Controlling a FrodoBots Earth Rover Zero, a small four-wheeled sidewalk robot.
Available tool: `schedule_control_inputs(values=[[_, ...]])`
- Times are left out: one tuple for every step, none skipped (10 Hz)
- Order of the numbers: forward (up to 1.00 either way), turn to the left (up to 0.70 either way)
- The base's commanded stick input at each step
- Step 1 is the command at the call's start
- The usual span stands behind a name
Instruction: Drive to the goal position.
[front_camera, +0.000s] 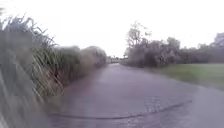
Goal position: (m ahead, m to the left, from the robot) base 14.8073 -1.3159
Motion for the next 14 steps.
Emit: schedule_control_inputs(values=[[0.85, 0.0], [0.85, 0.0], [0.85, 0.0], [0.85, 0.0], [0.85, 0.0], [0.85, 0.0], [0.85, 0.0], [0.85, 0.0], [0.85, 0.0], [0.85, 0.0], [0.85, 0.0], [0.85, -0.05], [0.85, -0.17], [0.85, -0.29]])
